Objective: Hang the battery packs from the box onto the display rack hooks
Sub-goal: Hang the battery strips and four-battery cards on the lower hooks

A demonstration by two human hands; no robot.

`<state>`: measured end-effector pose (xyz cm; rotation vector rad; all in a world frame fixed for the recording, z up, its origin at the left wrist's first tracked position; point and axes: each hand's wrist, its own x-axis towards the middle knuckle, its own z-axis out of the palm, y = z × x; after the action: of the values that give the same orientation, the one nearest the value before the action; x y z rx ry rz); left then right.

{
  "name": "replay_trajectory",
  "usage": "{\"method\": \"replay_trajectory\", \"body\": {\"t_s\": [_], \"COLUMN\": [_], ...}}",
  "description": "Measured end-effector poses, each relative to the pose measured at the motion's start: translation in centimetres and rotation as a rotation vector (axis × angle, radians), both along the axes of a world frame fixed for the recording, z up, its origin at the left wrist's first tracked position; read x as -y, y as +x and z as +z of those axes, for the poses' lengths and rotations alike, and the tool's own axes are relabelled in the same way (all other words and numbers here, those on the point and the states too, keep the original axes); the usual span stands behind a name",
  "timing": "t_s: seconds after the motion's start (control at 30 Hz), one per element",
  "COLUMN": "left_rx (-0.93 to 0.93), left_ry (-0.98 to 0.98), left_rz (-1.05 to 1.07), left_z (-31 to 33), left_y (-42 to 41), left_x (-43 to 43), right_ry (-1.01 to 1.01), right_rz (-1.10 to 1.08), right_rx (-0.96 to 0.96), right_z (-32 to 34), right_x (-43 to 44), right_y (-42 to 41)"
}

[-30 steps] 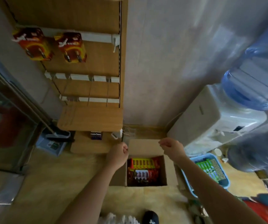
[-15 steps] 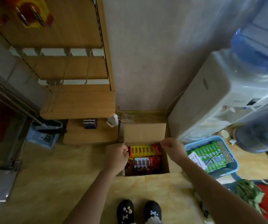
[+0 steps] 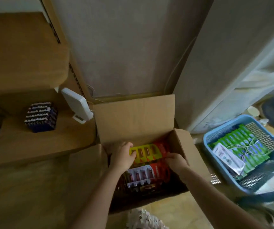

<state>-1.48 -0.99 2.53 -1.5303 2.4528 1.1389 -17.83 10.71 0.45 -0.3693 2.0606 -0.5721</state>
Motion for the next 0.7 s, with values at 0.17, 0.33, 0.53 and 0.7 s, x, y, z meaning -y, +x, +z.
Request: {"method": "replay_trajectory", "body": {"t_s": [0.17, 0.33, 0.53, 0.7], "left_rx": [0.055, 0.037, 0.086, 0.181], "left_ry": [-0.024, -0.040, -0.073, 0.064], "left_rz": [-0.037, -0.030, -0.084, -0.095], "left_z": [-7.8, -9.9, -9.8, -10.2], "left_y": [-1.7, -1.3, -0.8, -1.1], "left_x": [2.3, 2.0, 2.8, 3.2], "right_ry": [0.006, 0.008, -0.061, -0.155], "right_rz": [-0.318, -0.479, -0.520, -0.360], "right_rx": [0.262, 0.291, 0.274, 0.169], "right_z": [-7.3, -9.9, -9.2, -7.0], "right_x": [1.8, 3.0, 4.4, 3.4], "right_y": [-0.2, 0.1, 0.0, 0.6]}}
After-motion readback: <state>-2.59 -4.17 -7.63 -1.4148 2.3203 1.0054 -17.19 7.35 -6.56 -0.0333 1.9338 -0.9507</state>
